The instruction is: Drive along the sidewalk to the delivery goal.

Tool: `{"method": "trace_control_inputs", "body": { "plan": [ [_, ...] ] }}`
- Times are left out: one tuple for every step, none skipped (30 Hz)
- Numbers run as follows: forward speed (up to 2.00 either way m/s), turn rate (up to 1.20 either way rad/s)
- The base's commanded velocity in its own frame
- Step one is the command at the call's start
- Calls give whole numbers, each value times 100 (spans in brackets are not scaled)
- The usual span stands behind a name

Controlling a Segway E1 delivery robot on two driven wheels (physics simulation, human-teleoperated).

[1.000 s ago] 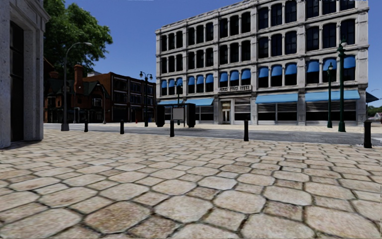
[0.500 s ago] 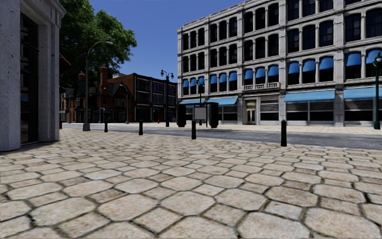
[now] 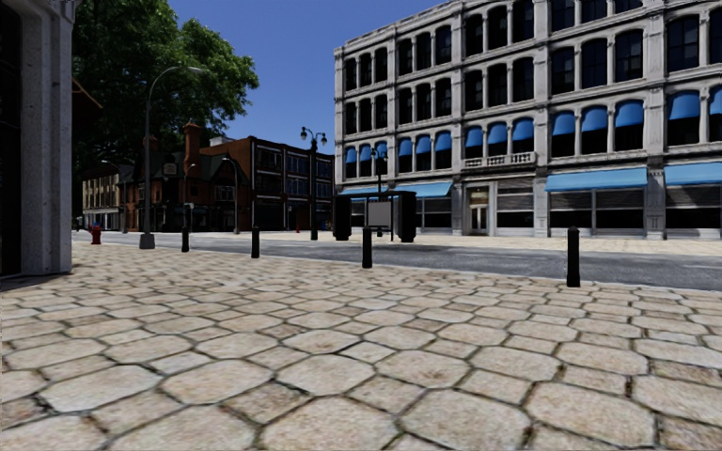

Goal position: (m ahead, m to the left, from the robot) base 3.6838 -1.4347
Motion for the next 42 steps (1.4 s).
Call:
{"method": "trace_control_inputs", "body": {
  "plan": [
    [200,0],
    [200,0],
    [200,-15],
    [197,-27],
    [193,-32],
    [190,-36],
    [188,-38],
    [188,-38],
    [184,-40],
    [183,-40],
    [182,-42],
    [182,-42],
    [181,-44],
    [181,-45],
    [181,-45],
    [181,-46],
    [181,-50],
    [181,-50],
    [181,-52],
    [180,-55],
    [179,-60],
    [175,-62],
    [175,-62],
    [167,-62],
    [161,-62],
    [155,-62],
    [155,-62],
    [151,-62],
    [149,-62],
    [141,-62],
    [132,-62],
    [132,-62],
    [125,-62],
    [122,-63],
    [121,-63],
    [121,-63],
    [120,-63],
    [120,-60],
    [120,-55],
    [120,-54],
    [120,-54],
    [119,-54]
  ]
}}
